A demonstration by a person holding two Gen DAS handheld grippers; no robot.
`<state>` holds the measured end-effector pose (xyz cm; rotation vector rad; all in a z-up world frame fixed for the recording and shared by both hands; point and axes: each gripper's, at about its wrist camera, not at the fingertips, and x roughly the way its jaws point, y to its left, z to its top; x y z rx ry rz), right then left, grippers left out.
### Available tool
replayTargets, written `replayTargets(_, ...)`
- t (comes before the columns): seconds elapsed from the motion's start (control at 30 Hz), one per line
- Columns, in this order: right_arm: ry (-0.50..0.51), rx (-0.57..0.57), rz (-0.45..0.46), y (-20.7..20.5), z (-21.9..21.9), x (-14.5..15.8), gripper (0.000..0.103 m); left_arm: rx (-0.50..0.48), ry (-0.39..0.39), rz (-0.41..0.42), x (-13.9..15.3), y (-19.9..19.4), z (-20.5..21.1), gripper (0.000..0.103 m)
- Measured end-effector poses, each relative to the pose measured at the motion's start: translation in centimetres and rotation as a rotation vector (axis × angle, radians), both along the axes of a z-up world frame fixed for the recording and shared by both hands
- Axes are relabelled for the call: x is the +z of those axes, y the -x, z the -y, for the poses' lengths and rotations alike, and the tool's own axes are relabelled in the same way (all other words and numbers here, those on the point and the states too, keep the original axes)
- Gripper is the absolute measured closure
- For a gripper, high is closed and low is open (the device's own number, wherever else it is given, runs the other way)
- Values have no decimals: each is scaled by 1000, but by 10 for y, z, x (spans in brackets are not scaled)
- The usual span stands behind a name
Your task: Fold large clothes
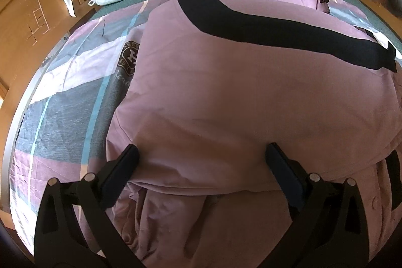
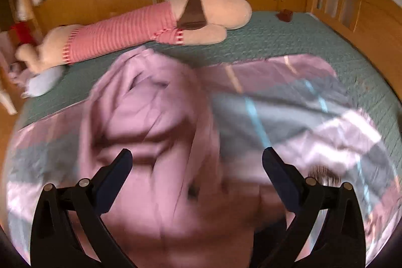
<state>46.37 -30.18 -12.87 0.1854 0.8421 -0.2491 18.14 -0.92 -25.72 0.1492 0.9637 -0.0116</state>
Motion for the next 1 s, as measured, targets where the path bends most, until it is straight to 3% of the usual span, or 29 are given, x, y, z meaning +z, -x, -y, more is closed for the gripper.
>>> replayTargets(0.13, -10, -31, -69, -71, 4, -38, 1, -2, 14, 18, -1, 3, -2, 2)
replayTargets(0.2, 7, -41, -108, -93, 5, -72, 1, -3, 20, 29, -2, 5, -3, 2)
replayTargets(0.23, 21, -52, -129, -98, 4, -83, 18, -4, 22, 36, -2, 5, -4, 2)
replayTargets(0.27, 31, -61, -150, -98, 4, -95, 49, -6, 25, 41, -2, 6, -4, 2)
replayTargets(0.3, 40, -75, -172, -95, 4, -107, 96, -8, 28, 45, -3, 7, -5, 2)
replayTargets(0.33, 20, -90, -156, -88, 6, -107, 99, -8, 32, 45, -3, 7, -5, 2)
replayTargets(0.43, -95, -65, 100, -41, 6, -55, 101, -7, 35, 41, -2, 7, -5, 2)
replayTargets(0.57, -121, 180, 323, 67, -20, 28, 101, -4, 27, 27, -2, 4, -3, 2)
replayTargets(0.63, -92, 335, 400, 154, -33, 55, 101, -1, 18, 17, -2, 2, -2, 2)
replayTargets(0.7, -70, 411, 423, 226, -37, 59, 101, 0, 7, 6, -3, 1, 0, 2)
replayTargets(0.77, -83, 456, 368, 290, -30, 41, 98, 0, 3, -6, -2, 1, 0, 2)
replayTargets(0.8, -59, 454, 324, 306, -28, 31, 85, 4, 12, -14, -1, 0, -2, 2)
replayTargets(0.87, 44, 386, 215, 337, -23, 6, 42, 51, 56, -36, 7, 1, -11, 2)
replayTargets(0.9, 109, 318, 161, 355, -18, -9, 10, 97, 82, -31, 15, 6, -19, 2)
replayTargets(0.97, 189, 212, 116, 382, -9, -24, 7, 176, 55, -68, 23, 12, -31, 2)
replayTargets(1.0, 219, 169, 68, 394, -3, -30, 7, 224, -26, -123, 19, 12, -36, 2)
